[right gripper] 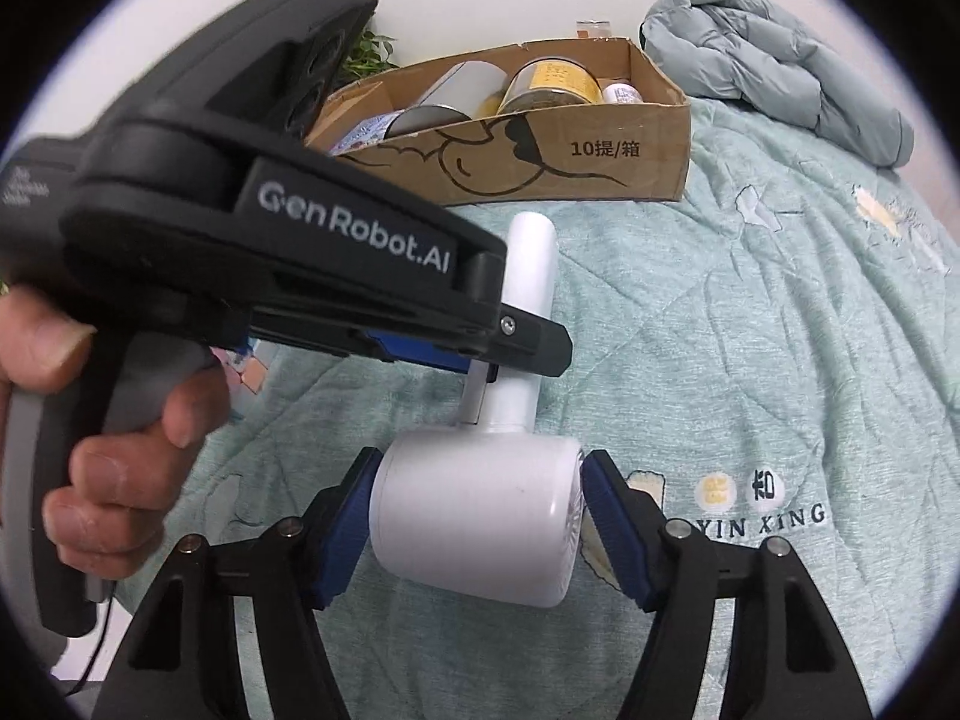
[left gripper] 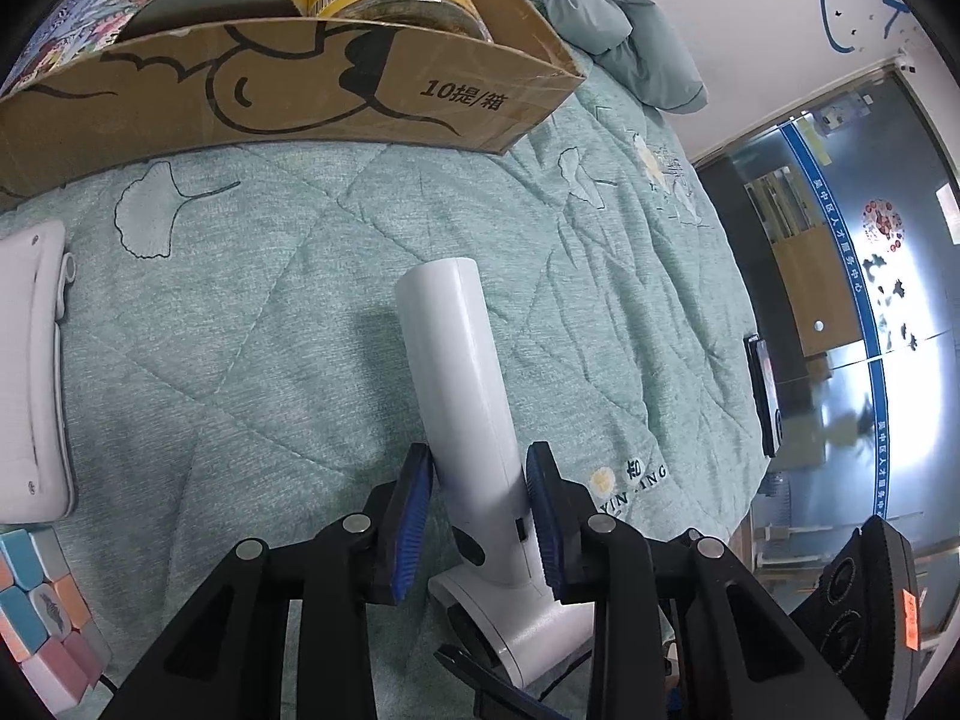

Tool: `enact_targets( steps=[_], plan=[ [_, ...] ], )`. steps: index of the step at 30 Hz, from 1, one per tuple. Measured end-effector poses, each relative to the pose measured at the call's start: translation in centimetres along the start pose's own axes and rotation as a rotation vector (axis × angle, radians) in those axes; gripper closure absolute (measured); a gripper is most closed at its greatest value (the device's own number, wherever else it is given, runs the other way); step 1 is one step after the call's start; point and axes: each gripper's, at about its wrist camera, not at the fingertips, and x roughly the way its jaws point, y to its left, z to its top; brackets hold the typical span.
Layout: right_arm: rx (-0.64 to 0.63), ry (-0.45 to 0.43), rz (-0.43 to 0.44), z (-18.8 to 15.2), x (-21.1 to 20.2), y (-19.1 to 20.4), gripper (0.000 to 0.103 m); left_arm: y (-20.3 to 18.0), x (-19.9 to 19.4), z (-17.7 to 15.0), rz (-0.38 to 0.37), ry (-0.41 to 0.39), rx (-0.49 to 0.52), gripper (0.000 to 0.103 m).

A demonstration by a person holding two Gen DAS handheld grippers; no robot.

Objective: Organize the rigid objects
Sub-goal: 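Carry the fan with the right gripper and lower it onto the game box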

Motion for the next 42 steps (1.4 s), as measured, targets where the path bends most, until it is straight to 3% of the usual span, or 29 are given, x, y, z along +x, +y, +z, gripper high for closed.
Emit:
enact_targets(
  steps=[9,20,32,42],
  plan=[
    [0.020,-0.008,-0.015,0.8,-0.1,0.5,0.039,-0.1,-2.7,-0.3,-0.019,-0.055,0.038,0.074],
    [-0.103,-0.142,-0.005,6.3,-1.4,5.1,0.039,0.2,-12.8,1.9,0.034,-0.261,0.106,0.074],
    [-0.168,-0.185,0.085,14.2,-0.1,9.7,0.039,2.8,-21.8,7.1,0.111,-0.408,0.140,0.075],
    [-0.153,-0.142,0.146,21.2,3.6,12.5,0.039,8.4,-25.5,14.5,0.140,-0.409,0.122,0.074]
  ],
)
